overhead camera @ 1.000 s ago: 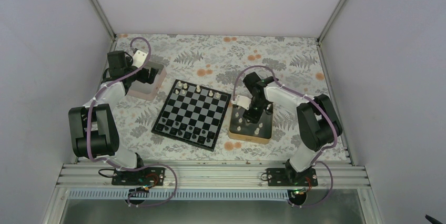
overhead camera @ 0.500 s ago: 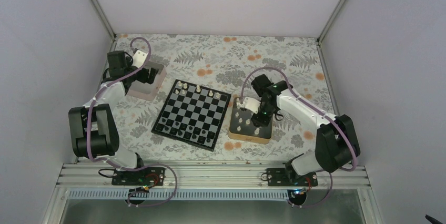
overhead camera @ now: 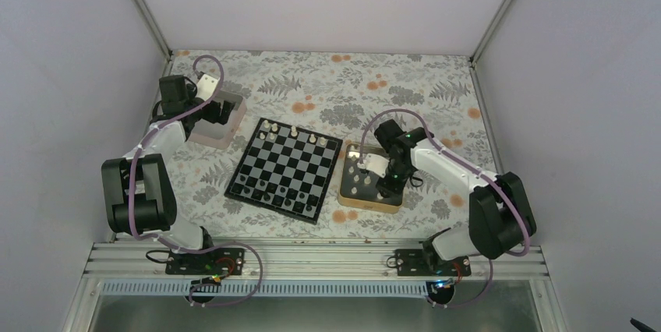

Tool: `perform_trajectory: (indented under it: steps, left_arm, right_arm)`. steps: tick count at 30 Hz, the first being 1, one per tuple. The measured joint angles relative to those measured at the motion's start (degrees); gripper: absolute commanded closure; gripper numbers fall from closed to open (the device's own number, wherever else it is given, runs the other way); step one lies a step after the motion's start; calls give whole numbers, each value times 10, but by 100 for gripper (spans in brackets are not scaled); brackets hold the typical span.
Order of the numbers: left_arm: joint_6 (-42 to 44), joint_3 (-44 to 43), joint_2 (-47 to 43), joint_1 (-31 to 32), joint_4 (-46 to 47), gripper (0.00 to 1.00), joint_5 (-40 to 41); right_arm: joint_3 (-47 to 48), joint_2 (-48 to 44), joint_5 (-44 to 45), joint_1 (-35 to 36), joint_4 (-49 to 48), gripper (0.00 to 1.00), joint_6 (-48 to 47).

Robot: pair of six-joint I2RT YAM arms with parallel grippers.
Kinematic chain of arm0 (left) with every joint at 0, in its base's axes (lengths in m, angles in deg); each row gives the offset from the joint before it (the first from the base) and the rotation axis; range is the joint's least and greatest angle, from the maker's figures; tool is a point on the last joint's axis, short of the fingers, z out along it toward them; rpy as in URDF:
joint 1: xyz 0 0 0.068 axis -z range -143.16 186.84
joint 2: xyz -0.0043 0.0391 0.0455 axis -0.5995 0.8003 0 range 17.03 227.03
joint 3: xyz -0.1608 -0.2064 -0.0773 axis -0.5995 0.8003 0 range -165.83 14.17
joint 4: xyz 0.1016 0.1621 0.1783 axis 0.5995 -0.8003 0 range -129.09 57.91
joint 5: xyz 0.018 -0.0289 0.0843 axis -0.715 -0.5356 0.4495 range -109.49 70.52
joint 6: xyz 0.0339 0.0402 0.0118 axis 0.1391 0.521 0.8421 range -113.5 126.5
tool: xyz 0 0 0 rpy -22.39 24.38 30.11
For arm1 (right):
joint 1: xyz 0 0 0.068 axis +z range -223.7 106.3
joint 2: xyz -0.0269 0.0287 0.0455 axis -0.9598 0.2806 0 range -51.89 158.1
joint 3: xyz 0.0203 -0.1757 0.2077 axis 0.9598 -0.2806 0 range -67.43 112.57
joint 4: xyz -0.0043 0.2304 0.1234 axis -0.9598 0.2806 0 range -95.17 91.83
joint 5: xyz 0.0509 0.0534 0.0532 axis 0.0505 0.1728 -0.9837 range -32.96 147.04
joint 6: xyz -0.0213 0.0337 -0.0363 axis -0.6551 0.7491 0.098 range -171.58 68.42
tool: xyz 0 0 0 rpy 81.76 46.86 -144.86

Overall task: Set up the chess pieces on the board
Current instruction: Pick up the chess piece from the storage box.

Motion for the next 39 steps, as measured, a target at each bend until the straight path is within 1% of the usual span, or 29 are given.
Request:
perform_trajectory:
  steps: [12, 14, 17, 18, 23, 28, 34, 39]
  left_arm:
    - [0, 0, 0, 0, 0, 0, 0]
    - [0, 0, 0, 0, 0, 0, 0]
    - [0, 0, 0, 0, 0, 0, 0]
    - [0, 0, 0, 0, 0, 0, 0]
    - [0, 0, 0, 0, 0, 0, 0]
    - [0, 0, 0, 0, 0, 0, 0]
    - [0, 0, 0, 0, 0, 0, 0]
    - [0, 0, 0, 0, 0, 0, -2]
  right_arm:
    - [-1, 28, -1, 1, -26, 65, 0]
    - [-1, 33, -1, 1, -29, 69, 0]
    - [-1, 38, -1, 1, -33, 78, -1]
    - [-1, 39, -1, 1, -34, 80, -1]
    - [-1, 44, -2, 1, -38, 85, 0]
    - [9, 45, -2, 1, -28, 87, 0]
    - [91, 45, 1, 1, 10, 87, -3]
    - [207, 75, 13, 6, 38, 87, -16]
